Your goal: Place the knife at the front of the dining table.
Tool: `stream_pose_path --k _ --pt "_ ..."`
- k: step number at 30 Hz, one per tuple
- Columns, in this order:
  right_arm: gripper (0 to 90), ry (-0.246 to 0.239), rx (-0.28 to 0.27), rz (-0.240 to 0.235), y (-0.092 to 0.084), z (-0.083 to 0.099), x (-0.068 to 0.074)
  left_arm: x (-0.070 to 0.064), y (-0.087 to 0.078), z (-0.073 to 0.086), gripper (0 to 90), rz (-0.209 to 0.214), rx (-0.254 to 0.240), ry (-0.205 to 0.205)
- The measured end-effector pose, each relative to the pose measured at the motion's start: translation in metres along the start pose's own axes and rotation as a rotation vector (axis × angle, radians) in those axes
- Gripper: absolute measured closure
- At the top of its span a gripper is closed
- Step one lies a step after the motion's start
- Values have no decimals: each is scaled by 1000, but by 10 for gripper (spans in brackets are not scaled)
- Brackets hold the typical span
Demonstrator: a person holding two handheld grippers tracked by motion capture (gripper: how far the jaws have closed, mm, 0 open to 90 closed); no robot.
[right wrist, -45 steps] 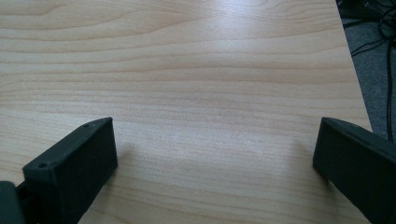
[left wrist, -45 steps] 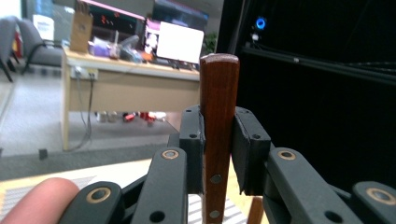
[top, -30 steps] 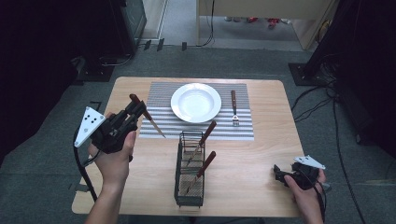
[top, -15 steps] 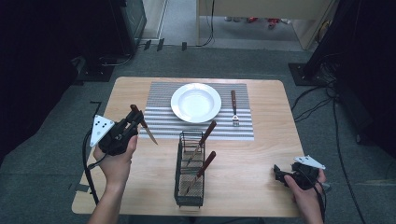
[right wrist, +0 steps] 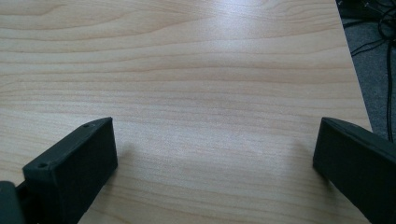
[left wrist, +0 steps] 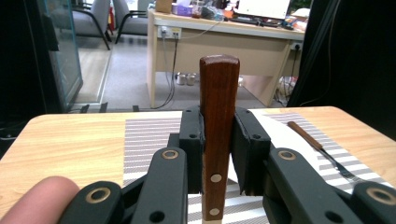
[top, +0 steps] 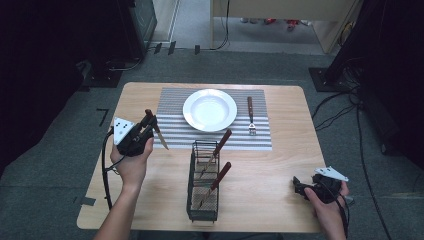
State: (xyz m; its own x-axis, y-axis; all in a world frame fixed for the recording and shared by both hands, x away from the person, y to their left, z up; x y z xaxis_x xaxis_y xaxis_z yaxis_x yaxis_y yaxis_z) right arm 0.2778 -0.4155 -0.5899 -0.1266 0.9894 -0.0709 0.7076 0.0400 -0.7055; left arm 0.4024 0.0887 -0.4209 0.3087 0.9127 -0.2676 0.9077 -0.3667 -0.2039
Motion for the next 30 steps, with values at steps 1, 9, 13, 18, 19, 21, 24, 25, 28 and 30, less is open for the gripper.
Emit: stream_pose_path --k 1,9,13,18,19,21,24,25,28,30 --pt "0 0 0 0 0 0 0 2 2 0 763 -6 -1 3" --pt "0 1 0 0 0 0 0 9 19 4 762 -33 13 8" --pt "0 1 0 0 0 0 0 10 27 5 762 -41 25 13" --pt "0 1 0 0 0 0 0 11 38 5 762 -50 54 24" --pt "0 2 0 0 0 0 0 10 39 5 762 -49 57 25" --pt "0 2 0 0 0 0 0 10 43 4 762 -51 63 25" --pt "0 2 1 -1 0 0 0 11 52 3 762 -54 73 24" --pt "0 1 -1 -1 0 0 0 12 55 3 762 -55 74 21" --pt "0 -4 -2 -4 0 0 0 13 67 2 763 -56 82 11" --pt "0 -4 -2 -5 0 0 0 15 77 2 763 -53 99 0"
Point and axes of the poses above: each handheld gripper's, and its own axes: y roughly forward along the jaws, z roughly out of its underside, x roughly to its left, the point moved 9 cm from there along y, roughly forward along the jaws, and after that the axes turned 8 degrees about -y, right-handed, at the moved point
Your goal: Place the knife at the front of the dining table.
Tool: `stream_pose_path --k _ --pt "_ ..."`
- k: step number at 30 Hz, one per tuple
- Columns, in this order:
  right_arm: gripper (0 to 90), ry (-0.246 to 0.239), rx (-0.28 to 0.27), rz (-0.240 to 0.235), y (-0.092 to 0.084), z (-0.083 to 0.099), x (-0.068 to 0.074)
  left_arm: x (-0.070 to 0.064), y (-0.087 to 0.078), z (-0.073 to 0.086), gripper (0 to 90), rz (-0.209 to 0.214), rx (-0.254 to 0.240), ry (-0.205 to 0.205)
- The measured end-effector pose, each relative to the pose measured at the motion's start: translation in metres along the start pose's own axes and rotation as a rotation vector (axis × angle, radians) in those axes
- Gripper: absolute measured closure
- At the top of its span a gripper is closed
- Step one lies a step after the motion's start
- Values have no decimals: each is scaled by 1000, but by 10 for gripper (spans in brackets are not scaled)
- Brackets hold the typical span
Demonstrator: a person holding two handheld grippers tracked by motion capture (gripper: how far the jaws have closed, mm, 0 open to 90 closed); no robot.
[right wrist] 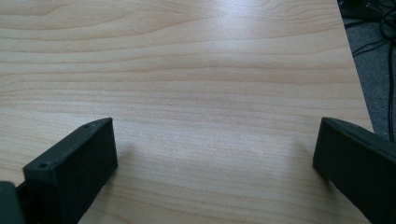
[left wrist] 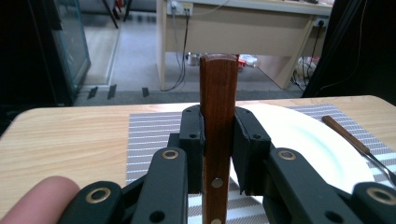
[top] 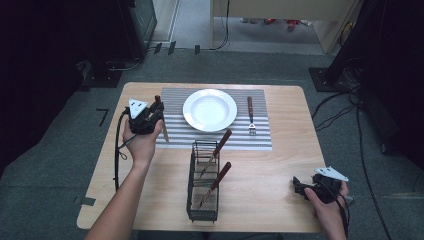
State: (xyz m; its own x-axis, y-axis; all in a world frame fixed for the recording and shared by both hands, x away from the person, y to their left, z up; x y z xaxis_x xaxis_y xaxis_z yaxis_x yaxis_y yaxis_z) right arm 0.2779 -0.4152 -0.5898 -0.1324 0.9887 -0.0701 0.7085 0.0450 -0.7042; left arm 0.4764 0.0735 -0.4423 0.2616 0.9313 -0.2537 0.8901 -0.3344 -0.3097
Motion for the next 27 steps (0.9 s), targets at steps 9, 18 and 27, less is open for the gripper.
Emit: stream_pose_path --k 9,18,27 --pt "0 -4 0 -5 0 0 0 7 38 1 763 -8 63 -52" --pt "0 -6 0 -5 0 0 0 25 73 10 762 -39 104 -128" --pt "0 -5 0 -6 0 0 0 36 108 21 762 -68 186 -183"
Point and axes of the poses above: each handheld gripper's, and its own axes: y roughly forward along the jaws, z roughly out of its underside, x roughly to its left, the point moved 9 cm from there along y, roughly forward along the jaws, and after that the axes turned 8 degrees about -y, right-handed, at the moved point
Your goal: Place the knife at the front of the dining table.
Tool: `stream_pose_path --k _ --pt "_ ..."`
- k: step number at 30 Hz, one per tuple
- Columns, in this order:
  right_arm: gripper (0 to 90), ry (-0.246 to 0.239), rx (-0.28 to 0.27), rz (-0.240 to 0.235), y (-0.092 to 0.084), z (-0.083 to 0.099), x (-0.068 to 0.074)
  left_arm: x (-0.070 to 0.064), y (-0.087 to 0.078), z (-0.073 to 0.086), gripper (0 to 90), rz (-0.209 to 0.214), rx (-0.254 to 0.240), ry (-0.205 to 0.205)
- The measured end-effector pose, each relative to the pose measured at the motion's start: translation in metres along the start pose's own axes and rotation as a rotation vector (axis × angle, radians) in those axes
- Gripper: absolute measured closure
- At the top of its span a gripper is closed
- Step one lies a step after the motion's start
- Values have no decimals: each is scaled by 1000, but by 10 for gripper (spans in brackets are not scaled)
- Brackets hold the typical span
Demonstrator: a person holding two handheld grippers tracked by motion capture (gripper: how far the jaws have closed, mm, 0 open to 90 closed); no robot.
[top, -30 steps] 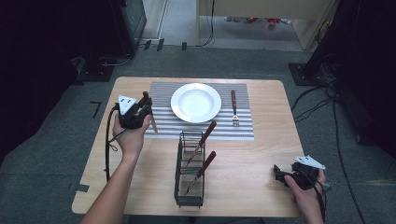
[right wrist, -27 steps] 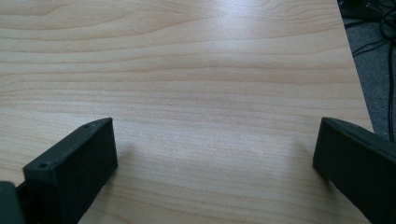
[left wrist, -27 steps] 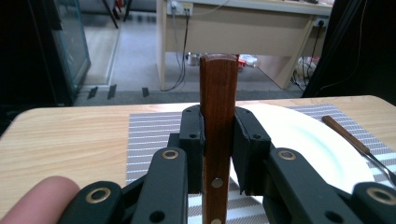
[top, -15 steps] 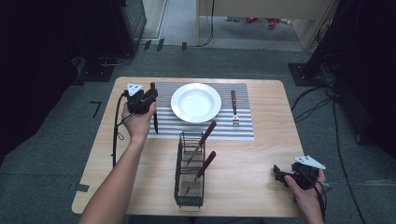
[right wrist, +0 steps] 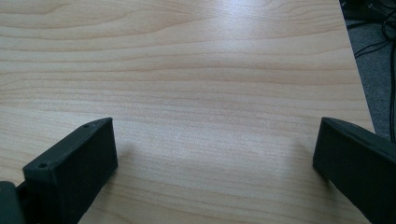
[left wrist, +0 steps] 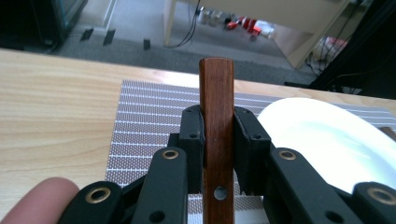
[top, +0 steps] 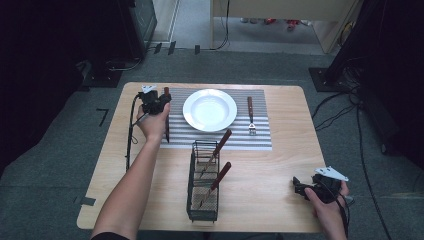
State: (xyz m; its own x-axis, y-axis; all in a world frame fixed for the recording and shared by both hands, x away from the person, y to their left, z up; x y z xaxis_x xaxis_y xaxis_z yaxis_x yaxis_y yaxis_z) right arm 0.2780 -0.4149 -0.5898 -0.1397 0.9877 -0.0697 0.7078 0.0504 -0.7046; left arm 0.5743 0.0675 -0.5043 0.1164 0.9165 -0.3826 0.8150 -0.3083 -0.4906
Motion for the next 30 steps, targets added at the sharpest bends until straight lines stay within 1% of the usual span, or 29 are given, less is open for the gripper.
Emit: stream_pose_path --k 1,3,6,10,13,15,17,18,22,23,24,26,29,30 --pt "0 -1 0 0 0 0 0 1 5 1 762 -2 11 -9" --pt "0 -2 -1 -1 0 0 0 2 16 3 762 -15 39 -9" --pt "0 -2 0 -1 0 0 0 2 30 8 761 -22 75 -23" --pt "0 -6 -1 -5 0 0 0 6 45 15 761 -34 113 -18" --pt "0 -6 0 -6 0 0 0 12 56 19 760 -51 127 -52" --pt "0 -6 0 -6 0 0 0 17 61 21 760 -61 143 -64" --pt "0 -6 0 -6 0 0 0 19 66 23 760 -70 150 -76" --pt "0 -7 -1 -6 0 0 0 19 68 24 760 -74 155 -71" --pt "0 -6 0 -6 0 0 0 17 75 24 758 -76 161 -68" --pt "0 -6 0 -6 0 0 0 17 76 24 757 -76 162 -70" --pt "0 -7 -1 -6 0 0 0 16 78 22 757 -76 160 -80" --pt "0 -6 0 -6 0 0 0 16 81 21 756 -79 162 -84" --pt "0 -7 -1 -6 0 0 0 15 86 21 755 -82 169 -71" --pt "0 -5 0 -7 0 0 0 14 88 21 754 -77 168 -72"
Point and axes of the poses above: each handheld gripper's, and its own axes: y roughly forward along the jaws, z roughly out of its underside, x roughly to its left, the point moved 9 cm from there along y, roughly forward along the jaws, and after that the axes turned 8 degrees about -y, right-handed, at the moved point
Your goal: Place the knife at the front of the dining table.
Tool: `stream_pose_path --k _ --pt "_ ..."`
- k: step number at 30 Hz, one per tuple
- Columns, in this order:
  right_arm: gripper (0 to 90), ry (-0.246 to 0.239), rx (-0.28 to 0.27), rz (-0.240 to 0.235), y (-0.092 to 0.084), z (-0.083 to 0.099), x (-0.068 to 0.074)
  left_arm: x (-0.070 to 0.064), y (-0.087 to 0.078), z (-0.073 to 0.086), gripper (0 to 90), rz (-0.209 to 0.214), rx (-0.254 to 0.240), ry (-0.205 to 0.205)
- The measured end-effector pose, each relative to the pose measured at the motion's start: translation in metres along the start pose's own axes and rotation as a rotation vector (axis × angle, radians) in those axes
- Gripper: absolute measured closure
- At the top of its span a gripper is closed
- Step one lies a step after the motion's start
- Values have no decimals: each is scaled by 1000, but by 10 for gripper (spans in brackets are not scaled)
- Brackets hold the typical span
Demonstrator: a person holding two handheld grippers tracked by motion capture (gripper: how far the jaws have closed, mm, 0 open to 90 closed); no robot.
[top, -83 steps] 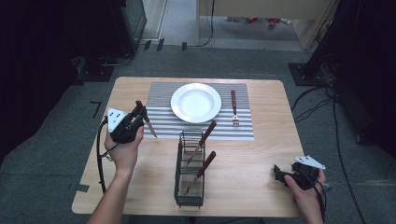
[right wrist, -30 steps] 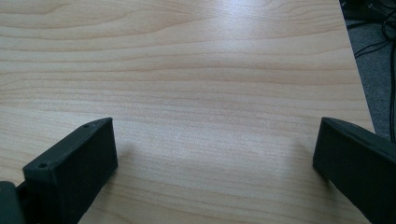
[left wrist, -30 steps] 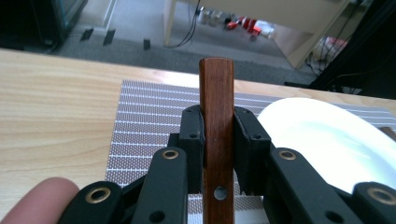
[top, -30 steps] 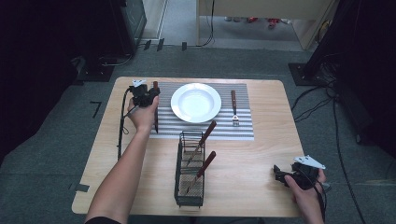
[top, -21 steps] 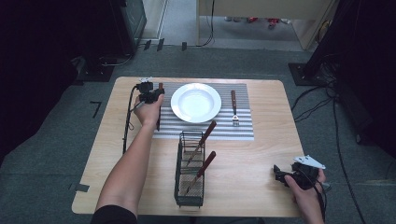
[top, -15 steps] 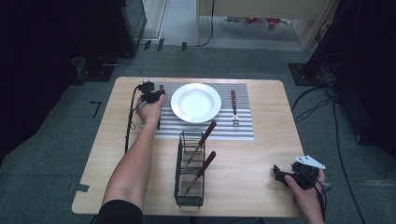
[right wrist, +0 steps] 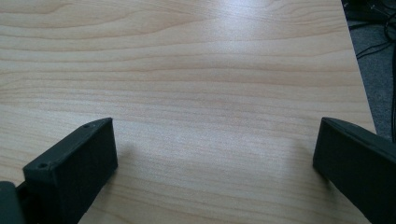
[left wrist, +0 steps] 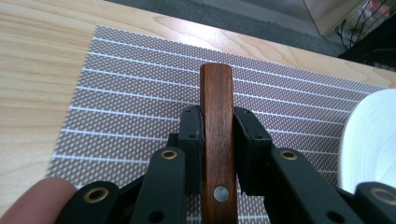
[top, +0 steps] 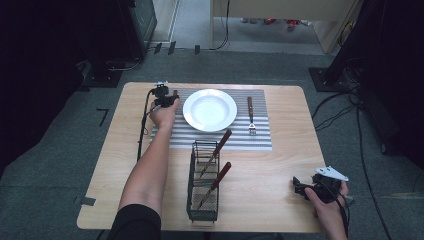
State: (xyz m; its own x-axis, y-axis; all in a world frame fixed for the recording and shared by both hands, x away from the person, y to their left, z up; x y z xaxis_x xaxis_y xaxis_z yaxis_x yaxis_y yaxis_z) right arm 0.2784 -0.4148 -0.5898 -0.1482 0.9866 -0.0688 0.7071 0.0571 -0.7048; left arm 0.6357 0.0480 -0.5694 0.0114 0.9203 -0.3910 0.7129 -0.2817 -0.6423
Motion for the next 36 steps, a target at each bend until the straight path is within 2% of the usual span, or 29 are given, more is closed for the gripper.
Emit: stream_pose_path --k 3,6,10,15,19,23,28,31,32,36 --pt "0 0 0 0 0 0 0 0 2 -1 752 7 -5 -16" --pt "0 0 0 0 0 0 0 0 3 -1 739 4 -4 2" --pt "0 0 0 0 0 0 0 -3 3 0 677 19 7 10" --pt "0 0 0 1 0 0 0 -1 0 0 663 6 18 26" --pt "0 -1 0 1 0 0 0 0 -3 2 664 -17 29 67" --pt "0 -1 0 1 0 0 0 -1 -3 3 662 -21 29 85" --pt "0 0 1 1 0 0 0 -2 -2 5 673 -62 18 165" --pt "0 0 0 1 0 0 0 -1 -3 5 704 -94 12 196" --pt "0 -1 0 1 0 0 0 0 -3 5 727 -104 5 201" --pt "0 -1 0 1 0 0 0 2 -3 5 743 -87 4 187"
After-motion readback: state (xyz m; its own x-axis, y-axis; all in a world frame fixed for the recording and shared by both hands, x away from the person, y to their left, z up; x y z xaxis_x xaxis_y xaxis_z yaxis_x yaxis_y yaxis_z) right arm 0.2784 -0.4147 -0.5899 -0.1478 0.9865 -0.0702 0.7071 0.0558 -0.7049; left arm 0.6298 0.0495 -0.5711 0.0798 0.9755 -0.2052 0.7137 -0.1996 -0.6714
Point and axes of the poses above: each handheld gripper's, and its own axes: y roughly forward along the jaws, z roughly out of its underside, x roughly to its left, the point moved 9 cm from there along y, roughly forward along the jaws, and after that the axes turned 8 degrees about -y, right-handed, at the moved point
